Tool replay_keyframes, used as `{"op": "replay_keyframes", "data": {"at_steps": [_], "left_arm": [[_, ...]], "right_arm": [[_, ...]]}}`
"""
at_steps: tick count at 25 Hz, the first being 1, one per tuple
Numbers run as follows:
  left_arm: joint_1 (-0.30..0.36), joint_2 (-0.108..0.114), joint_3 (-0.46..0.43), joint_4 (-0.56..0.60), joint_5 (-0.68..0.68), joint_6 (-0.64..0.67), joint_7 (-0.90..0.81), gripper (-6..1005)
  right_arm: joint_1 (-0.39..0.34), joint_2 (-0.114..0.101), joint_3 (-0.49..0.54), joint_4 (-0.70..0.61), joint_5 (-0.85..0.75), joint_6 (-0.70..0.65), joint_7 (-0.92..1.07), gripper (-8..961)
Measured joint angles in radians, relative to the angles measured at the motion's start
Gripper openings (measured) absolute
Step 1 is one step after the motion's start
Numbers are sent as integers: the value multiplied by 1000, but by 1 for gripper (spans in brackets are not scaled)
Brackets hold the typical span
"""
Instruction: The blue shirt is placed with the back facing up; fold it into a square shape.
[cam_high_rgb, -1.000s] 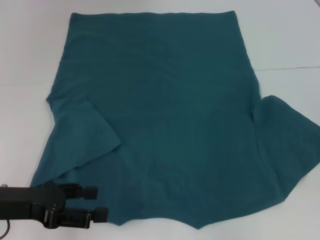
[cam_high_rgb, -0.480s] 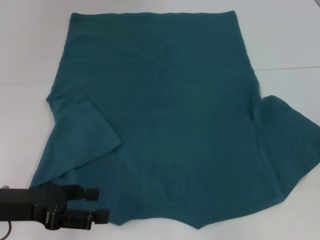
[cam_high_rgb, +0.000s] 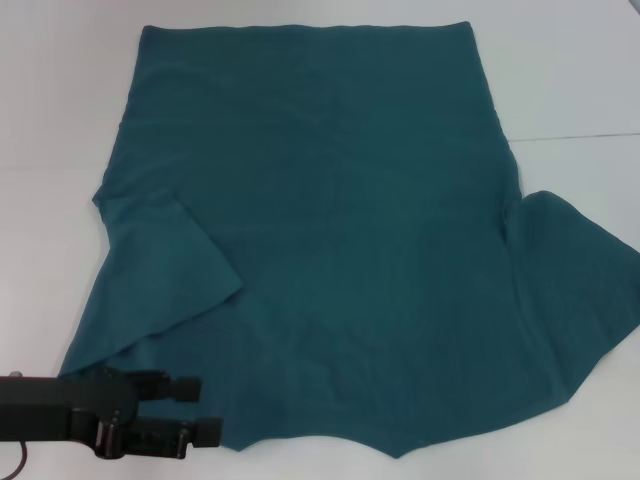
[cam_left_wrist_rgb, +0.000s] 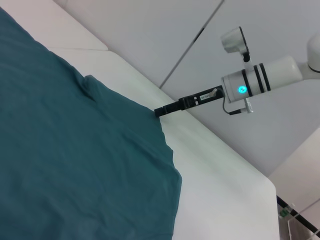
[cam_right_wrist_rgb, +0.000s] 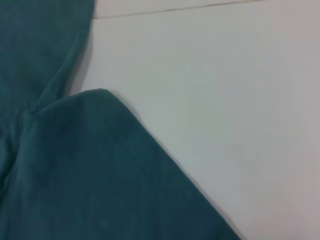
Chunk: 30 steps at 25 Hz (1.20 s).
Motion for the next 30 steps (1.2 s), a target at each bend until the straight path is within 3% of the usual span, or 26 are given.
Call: {"op": "replay_keyframes", "data": {"at_steps": [25, 28, 30], "left_arm": [[-5, 0, 6, -8, 0, -12, -4, 890], [-5, 0, 6, -8, 0, -12, -4, 891], [-5, 0, 6, -8, 0, -12, -4, 891]], "right_arm": [[15, -2, -24, 69, 0, 85, -10, 638], [20, 3, -35, 71, 2, 93, -16, 417], [26, 4, -36, 72, 3, 99, -17, 332]]}}
